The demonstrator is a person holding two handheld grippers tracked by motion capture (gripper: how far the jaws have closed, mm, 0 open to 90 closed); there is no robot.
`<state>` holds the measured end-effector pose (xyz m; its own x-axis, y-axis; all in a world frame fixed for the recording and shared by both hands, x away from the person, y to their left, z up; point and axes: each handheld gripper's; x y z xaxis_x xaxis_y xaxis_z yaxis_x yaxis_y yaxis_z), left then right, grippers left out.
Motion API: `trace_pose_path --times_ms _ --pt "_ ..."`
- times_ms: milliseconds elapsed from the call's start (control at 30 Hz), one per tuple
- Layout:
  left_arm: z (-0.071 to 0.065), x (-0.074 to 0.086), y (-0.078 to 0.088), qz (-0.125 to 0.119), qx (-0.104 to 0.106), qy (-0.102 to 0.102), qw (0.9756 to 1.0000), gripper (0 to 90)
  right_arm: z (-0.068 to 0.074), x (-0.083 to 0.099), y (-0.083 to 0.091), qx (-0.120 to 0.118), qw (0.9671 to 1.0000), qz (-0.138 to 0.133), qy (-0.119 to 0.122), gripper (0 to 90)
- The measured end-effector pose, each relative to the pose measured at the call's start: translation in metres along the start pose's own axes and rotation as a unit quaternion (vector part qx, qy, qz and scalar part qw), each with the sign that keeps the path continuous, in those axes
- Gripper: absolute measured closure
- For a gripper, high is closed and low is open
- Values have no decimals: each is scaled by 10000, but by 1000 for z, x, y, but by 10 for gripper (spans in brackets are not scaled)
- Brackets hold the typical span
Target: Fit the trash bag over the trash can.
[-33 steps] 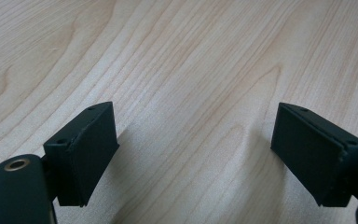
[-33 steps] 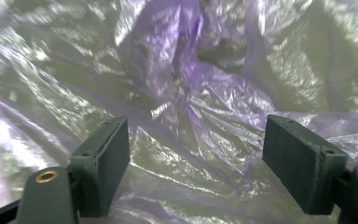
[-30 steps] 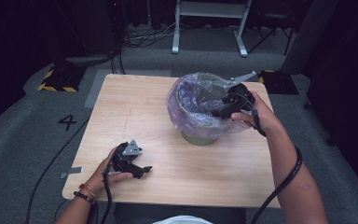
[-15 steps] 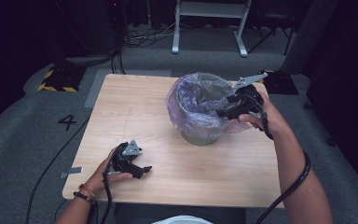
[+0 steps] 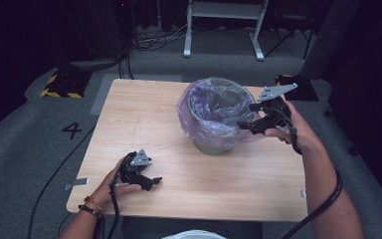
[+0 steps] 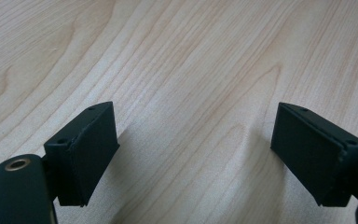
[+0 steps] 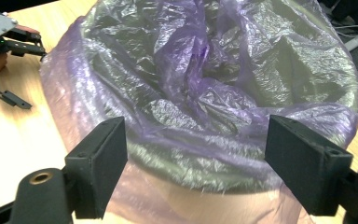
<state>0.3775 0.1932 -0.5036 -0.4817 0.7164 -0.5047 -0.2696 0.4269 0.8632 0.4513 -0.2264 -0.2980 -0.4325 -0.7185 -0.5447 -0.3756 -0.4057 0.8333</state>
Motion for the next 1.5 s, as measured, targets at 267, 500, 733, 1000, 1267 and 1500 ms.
trace_pose_path --times_ms 267,500,733,1000,1267,1500 --pt "0 0 0 0 0 0 10000 142 8 6 3 11 9999 12 108 211" --pt "0 0 0 0 -1 -1 10000 142 18 9 3 10 9997 69 245 211" --pt "0 0 0 0 -1 -1 10000 142 27 14 0 45 9990 149 422 211" --pt "0 0 0 -1 1 0 10000 142 37 21 -2 196 9980 129 593 207" --pt "0 0 0 -1 0 0 10000 142 46 26 -3 173 9968 164 757 207" --pt "0 0 0 -1 0 -2 10000 142 54 33 -10 144 9966 154 796 202"
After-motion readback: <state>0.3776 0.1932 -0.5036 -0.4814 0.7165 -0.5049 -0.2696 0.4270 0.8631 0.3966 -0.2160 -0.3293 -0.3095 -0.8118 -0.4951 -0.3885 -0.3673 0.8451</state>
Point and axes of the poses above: each handheld gripper's, and its own axes: y roughly backward along the jaws, x roughly out of its underside, z roughly to its left, and after that the axes turned 15 degrees about z, right-handed
